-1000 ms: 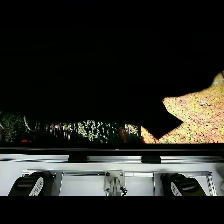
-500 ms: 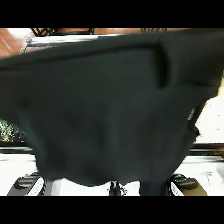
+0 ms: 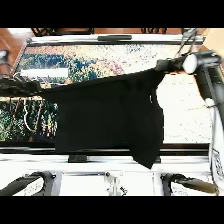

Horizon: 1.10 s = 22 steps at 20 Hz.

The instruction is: Fold the shirts.

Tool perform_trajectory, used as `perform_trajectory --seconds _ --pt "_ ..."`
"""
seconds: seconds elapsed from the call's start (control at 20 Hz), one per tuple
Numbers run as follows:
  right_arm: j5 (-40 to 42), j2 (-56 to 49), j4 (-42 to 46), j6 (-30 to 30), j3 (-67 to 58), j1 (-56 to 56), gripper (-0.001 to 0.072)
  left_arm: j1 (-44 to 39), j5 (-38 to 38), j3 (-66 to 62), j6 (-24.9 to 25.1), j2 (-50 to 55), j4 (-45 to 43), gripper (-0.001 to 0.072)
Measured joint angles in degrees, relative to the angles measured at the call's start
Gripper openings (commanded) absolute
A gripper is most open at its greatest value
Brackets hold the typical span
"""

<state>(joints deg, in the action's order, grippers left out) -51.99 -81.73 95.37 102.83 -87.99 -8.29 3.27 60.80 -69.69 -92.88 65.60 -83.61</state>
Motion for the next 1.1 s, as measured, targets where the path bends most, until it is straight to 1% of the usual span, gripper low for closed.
perform_trajectory --seconds 0.1,0.15,0.2,0.25,0.3,0.35,0.45,0.55,0.65,0.75,0.8,0.9,1.0,1.1 --pt "4.04 -4.48 -3.08 2.01 0.31 0.04 0.0071 0.02 -0.92 -0.2 0.02 6.82 1.38 0.004" --pt "5.53 -6.56 -5.11 2.78 0.37 0.04 0.0071 0.02 -1.44 -0.31 0.02 9.88 2.69 0.0083" --pt "6.19 -8.37 -6.97 3.21 0.39 0.04 0.0098 0.04 -1.53 -0.35 0.02 12.5 4.02 0.0216" --pt "6.21 -10.1 -8.85 3.72 0.46 0.04 0.0219 0.04 -1.38 -0.37 0.04 14.84 5.44 0.0438" --pt "5.66 -11.34 -10.58 4.04 0.5 0.09 0.0452 0.17 -0.96 -0.46 0.04 16.5 7.26 0.0638" --pt "4.9 -12.17 -12.39 4.0 0.39 0.13 0.0491 0.24 0.15 -0.59 0.09 17.86 8.63 0.0685" --pt "1.84 -12.41 -14.84 2.12 -0.81 0.59 0.0491 1.4 4.81 -1.53 2.05 18.91 10.84 0.0684" --pt "-3.76 -10.75 -15.76 -2.19 -2.69 2.16 0.0491 4.24 11.52 -2.34 5.53 17.88 11.58 0.0682" --pt "-12.52 -8.11 -16.35 -7.04 -3.82 5.07 0.0491 8.79 17.57 -0.63 8.17 14.38 12.66 0.0682" --pt "-22.16 -5.53 -16.52 -10.34 -4.28 9.01 0.0491 14.34 21.0 5.38 10.14 9.14 14.16 0.0681" --pt "-26.62 -4.31 -16.59 -11.47 -4.2 11.17 0.0491 16.92 21.75 9.99 11.23 6.4 15.06 0.0681" --pt "-32.65 -1.97 -17.27 -12.92 -3.37 14.51 0.0491 21.38 22.14 19.3 13.29 1.92 16.0 0.0681" --pt "-36.11 -0.15 -17.68 -13.75 -2.38 16.74 0.0491 24.83 21.29 28.33 15.32 -1.01 17.03 0.068" --pt "-38.03 1.03 -17.97 -14.32 -1.81 17.92 0.0491 26.77 18.91 34.53 16.83 -2.45 18.78 0.068"
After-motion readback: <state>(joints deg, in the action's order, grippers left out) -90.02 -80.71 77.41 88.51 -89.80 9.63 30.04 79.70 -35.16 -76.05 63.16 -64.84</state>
